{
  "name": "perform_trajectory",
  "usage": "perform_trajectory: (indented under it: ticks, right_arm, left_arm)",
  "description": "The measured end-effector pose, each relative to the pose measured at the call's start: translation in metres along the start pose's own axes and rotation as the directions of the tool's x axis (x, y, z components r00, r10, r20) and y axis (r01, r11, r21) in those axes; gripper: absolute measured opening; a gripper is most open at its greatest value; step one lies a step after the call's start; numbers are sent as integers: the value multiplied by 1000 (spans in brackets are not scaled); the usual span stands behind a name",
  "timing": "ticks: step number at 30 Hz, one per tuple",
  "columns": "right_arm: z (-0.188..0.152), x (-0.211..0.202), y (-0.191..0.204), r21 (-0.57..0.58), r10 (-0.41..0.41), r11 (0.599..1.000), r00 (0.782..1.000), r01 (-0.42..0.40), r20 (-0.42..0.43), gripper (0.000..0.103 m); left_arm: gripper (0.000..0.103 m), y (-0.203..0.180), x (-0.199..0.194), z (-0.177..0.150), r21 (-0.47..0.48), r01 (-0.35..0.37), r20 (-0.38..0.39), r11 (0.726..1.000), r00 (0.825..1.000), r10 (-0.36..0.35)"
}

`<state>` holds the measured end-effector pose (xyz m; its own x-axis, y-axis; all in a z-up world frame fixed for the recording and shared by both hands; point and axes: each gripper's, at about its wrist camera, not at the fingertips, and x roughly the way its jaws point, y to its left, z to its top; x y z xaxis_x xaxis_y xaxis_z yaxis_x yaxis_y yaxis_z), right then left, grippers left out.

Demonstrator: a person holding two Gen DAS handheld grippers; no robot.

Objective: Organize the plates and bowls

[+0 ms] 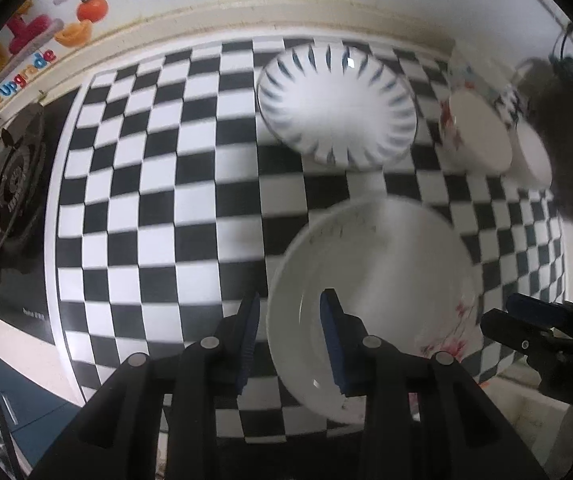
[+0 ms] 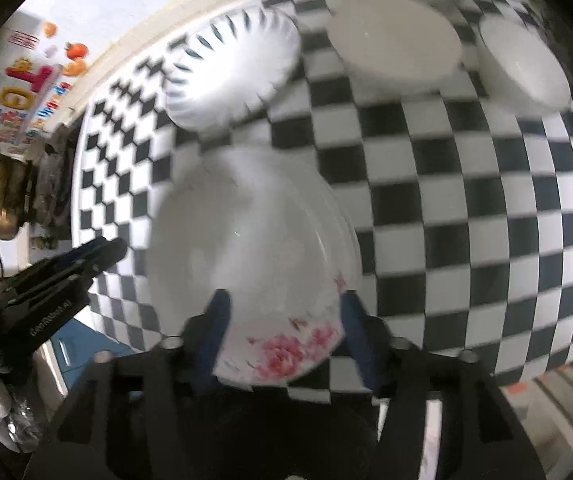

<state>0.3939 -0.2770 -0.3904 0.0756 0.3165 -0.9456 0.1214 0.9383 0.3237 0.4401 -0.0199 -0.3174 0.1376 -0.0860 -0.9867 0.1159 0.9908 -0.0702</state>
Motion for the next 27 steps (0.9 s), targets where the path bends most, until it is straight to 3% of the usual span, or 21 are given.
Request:
perform_trajectory:
  ticks: [6,10,17,22,27]
  right_arm:
    - [48,-35,7,-46,32,999,987,-25,158,91]
    - [96,-45,14,-87,47,996,982,-31,182,92]
    - [191,-13,18,-73,67,995,997,-65,37,92]
    - [245,29,16,-77,-3,997,999,0,-45,91]
    - [277,61,12,-81,-33,996,994,25,-104,87]
  left_arm:
    - [29,12,-18,44,-67,22,62,998,998,-18]
    - [30,24,-13,78,-121,48,62,991,997,-41]
    - [29,48,39,123,-261,161,-60,952,981,-183]
    - [29,58,83,143,-346,178,-128,921,964,-234]
    - [29,61,112,153,-375,177,-169,910,952,-254]
